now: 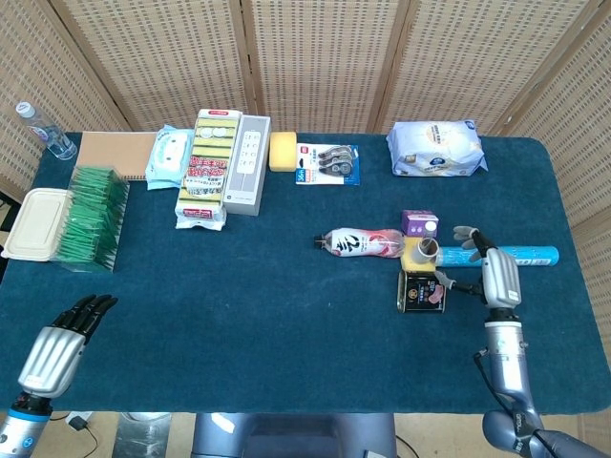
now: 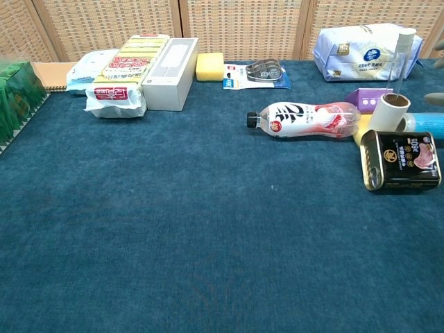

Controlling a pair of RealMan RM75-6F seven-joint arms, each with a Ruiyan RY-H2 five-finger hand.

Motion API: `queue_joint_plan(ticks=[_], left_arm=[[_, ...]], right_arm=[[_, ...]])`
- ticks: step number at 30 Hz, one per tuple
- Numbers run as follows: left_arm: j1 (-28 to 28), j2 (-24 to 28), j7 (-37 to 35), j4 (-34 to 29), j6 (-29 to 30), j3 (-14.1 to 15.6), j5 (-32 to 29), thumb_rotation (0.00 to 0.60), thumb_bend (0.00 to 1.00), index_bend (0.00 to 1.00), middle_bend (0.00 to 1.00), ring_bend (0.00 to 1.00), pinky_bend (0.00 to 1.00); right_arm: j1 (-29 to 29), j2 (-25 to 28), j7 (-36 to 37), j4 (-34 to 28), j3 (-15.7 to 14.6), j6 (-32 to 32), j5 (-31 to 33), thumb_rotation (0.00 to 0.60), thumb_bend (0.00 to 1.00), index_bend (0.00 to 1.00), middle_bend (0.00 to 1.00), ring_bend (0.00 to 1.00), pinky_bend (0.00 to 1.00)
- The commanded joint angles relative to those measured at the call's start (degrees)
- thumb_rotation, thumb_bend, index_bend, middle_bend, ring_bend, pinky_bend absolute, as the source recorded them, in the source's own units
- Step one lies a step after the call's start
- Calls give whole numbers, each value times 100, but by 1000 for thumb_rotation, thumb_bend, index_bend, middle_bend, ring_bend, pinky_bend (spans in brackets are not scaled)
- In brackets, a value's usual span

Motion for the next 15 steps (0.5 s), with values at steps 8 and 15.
queue_joint_plan(ticks=[8, 15], left_arm=[[-9, -15, 31, 0, -32, 12, -7, 600, 178, 103, 178, 148, 329], [-10, -12, 29, -3, -29, 19, -4, 600, 179, 102, 178, 148, 329]], right_arm=[[166, -136, -220, 56, 94, -142, 139, 539, 156, 276, 361, 411, 476], [251, -243, -433, 51, 100, -198, 205, 537, 157, 277, 363, 413, 476]])
